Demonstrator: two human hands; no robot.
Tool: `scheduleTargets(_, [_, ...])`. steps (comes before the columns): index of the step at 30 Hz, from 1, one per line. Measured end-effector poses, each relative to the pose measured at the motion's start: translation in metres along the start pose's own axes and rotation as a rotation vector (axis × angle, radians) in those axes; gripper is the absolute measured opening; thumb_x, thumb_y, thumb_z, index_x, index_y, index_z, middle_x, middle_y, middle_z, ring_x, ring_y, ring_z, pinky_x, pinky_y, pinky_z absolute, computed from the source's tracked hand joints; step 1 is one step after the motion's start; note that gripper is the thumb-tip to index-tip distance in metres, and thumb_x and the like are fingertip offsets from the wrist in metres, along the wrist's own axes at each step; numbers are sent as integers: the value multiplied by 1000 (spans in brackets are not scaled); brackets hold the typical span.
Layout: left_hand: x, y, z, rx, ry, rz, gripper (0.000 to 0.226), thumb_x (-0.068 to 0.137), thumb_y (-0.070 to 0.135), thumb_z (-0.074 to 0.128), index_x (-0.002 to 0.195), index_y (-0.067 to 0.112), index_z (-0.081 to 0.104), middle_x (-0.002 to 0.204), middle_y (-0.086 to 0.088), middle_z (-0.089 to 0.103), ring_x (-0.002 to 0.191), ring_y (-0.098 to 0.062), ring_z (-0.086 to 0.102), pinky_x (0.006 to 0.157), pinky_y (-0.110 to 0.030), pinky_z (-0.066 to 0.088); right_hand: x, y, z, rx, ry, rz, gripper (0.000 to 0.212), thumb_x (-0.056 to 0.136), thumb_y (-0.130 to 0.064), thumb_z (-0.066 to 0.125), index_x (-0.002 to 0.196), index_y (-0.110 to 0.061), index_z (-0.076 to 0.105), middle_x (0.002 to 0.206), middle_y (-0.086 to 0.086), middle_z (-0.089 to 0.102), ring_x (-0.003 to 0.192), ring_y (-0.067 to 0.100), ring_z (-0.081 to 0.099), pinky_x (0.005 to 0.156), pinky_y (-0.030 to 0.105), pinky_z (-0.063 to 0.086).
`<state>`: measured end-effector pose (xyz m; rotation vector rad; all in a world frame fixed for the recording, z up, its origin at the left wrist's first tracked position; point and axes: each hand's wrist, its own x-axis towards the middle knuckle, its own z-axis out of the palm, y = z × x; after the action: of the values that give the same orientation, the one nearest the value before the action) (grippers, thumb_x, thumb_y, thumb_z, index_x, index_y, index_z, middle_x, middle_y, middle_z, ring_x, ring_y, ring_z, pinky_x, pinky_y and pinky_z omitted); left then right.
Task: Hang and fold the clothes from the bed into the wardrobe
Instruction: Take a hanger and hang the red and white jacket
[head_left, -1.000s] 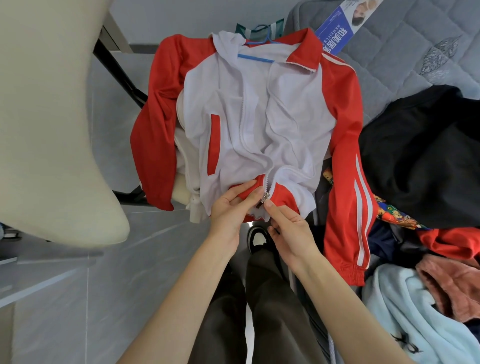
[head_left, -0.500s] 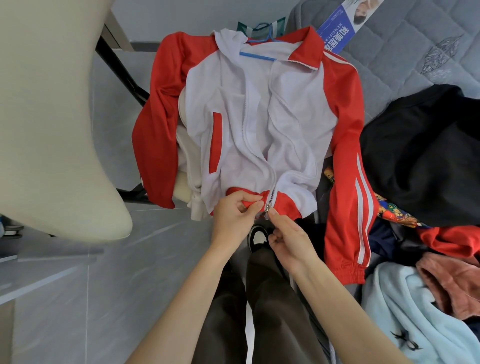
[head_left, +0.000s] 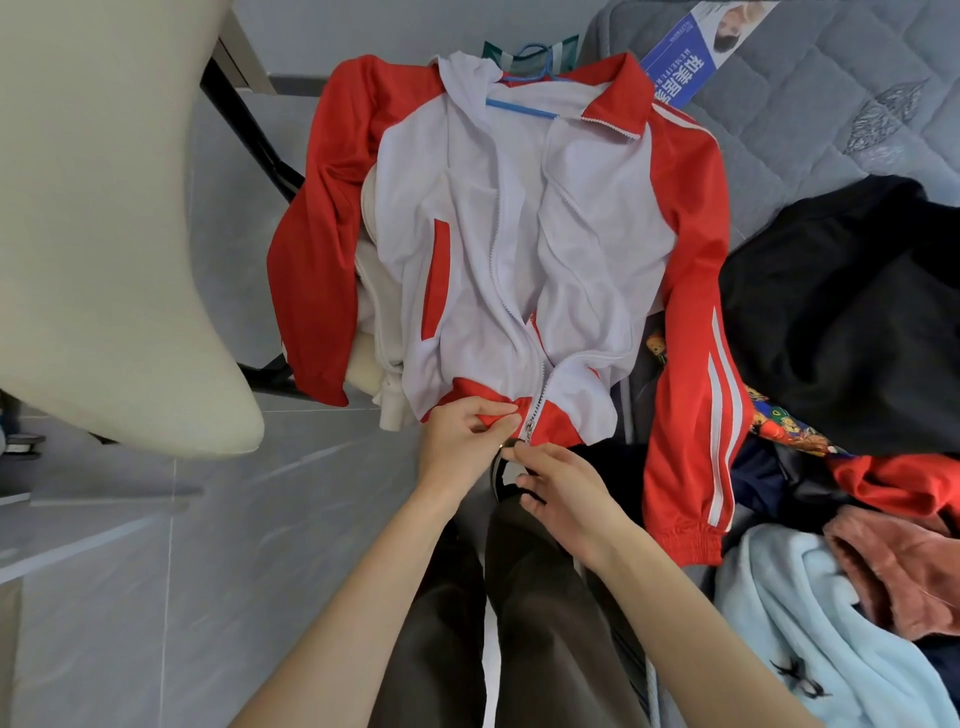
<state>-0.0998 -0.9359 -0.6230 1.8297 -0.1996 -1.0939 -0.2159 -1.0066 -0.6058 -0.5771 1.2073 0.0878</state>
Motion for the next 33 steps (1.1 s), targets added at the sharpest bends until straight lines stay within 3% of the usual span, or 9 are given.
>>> scheduleTargets(2, [-1,0,-3,17,-5,0,15,82,17,74,88,30,72,86,14,73,81,4,67,70,-8,50,-4,-2,-1,-105,47,-40,19,87,-15,68,102,-6,63,93,3,74,60,5,57,56,17,45])
scheduleTargets(5, [-1,-3,-7,43,-11,-19,14,82,19,74,89,31,72,89,14,73,83,2,66,74,-13,51,-5,-9,-5,-320,143,-205,18,88,-16,67,101,-15,54,89,2,75,58,4,61,56,16,47])
scheduleTargets(12, [-5,-8,-7,-186,-9,-178,13,83,12,72,96,16,71,100,-5,72,93,-17,70,83,-34,58,8,-16,-9,-968,114,-602,26,79,-15,76,99,-21,60,86,-7,65,75,0,60,69,9,47])
scheduleTargets(18, [-8,-10,-8,-252,-10,-177,11,85,7,69,95,14,69,95,-9,72,85,-16,72,73,-25,58,15,-23,-15,-1096,24,-713,11,83,-19,74,83,-22,64,90,-10,59,78,3,58,74,10,45])
scheduleTargets(21, [-8,-11,-7,-165,12,-102,15,85,8,70,90,22,69,97,-6,72,89,-17,70,80,-33,58,11,-30,-17,-1129,3,-731,4,87,-17,71,83,-19,70,82,-13,69,77,3,64,76,17,51])
scheduleTargets(24, [-8,-15,-5,-86,33,-50,20,85,8,69,87,27,68,96,-4,71,91,-20,69,84,-43,57,6,-40,-14,-1332,41,-855,8,88,-18,70,87,-13,76,82,-4,73,74,8,65,74,23,51])
scheduleTargets(28, [-10,-23,-1,-21,69,-36,22,85,11,70,86,33,66,94,4,69,88,-15,67,81,-41,58,5,-60,-7,-1526,76,-943,13,89,-12,65,84,-15,78,78,3,68,69,14,57,64,25,40])
scheduleTargets(30, [-15,-29,-3,32,77,-25,25,85,12,69,85,36,64,93,7,68,87,-10,66,81,-33,58,10,-78,-5,-1565,158,-938,15,88,-10,63,79,-11,76,73,8,61,68,24,58,61,33,39])
scheduleTargets(33, [-24,-42,-12,76,121,-60,28,84,8,68,81,35,64,92,5,69,86,-11,66,79,-30,57,19,-120,-8,-1447,385,-1040,12,85,-9,67,80,-12,77,67,10,56,58,26,53,56,29,28])
